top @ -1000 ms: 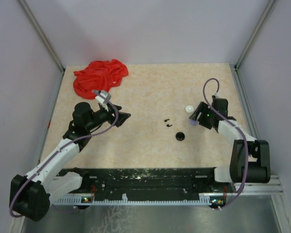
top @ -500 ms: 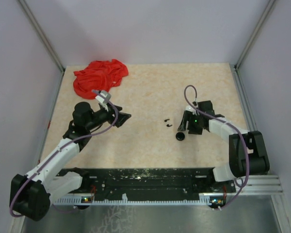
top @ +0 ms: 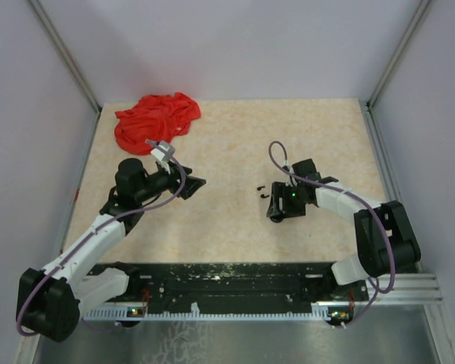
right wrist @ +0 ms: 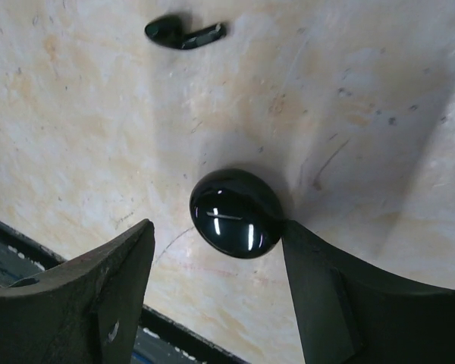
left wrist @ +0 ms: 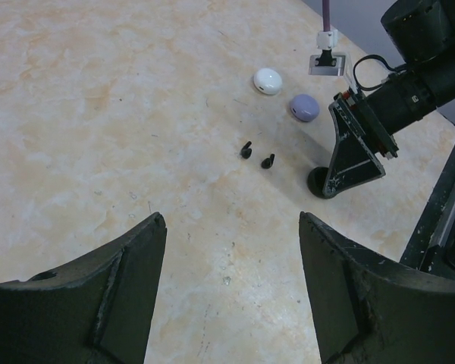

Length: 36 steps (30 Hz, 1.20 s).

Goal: Insert the wireless bluetooth earbuds into the charging case
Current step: Pick up the charging case at the center of the board.

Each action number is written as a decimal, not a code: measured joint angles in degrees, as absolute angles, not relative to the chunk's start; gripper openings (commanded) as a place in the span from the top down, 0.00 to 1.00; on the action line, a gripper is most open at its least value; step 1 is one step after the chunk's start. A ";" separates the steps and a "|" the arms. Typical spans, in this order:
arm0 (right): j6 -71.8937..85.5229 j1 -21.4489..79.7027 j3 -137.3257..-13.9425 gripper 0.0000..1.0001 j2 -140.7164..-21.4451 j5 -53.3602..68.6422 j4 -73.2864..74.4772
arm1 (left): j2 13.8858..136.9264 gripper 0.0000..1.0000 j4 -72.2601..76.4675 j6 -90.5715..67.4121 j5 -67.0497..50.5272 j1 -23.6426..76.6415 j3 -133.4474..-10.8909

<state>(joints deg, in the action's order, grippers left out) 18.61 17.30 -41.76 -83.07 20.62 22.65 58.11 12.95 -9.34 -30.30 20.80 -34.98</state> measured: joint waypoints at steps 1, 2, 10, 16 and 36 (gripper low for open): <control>18.59 18.13 -41.93 0.32 -82.98 20.43 23.38 | 58.15 0.25 12.95 -9.39 -30.37 20.80 -35.00; 18.61 18.85 -42.17 0.32 -82.98 20.23 24.10 | 58.22 0.25 12.95 -9.43 -30.44 20.78 -35.03; 18.17 24.38 -47.70 0.32 -82.83 10.87 30.28 | 58.87 0.25 12.95 -9.67 -31.14 20.71 -35.03; 18.20 26.92 -51.94 0.32 -83.44 1.37 32.82 | 59.05 0.24 12.95 -9.67 -31.59 20.45 -35.05; 16.47 34.15 -57.54 0.41 -96.29 -3.25 35.44 | 59.59 0.24 13.02 -10.46 -33.06 20.21 -35.57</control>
<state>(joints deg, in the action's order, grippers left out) 16.47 34.15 -57.54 -96.29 -3.25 35.44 59.59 13.02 -10.46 -33.06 20.21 -35.57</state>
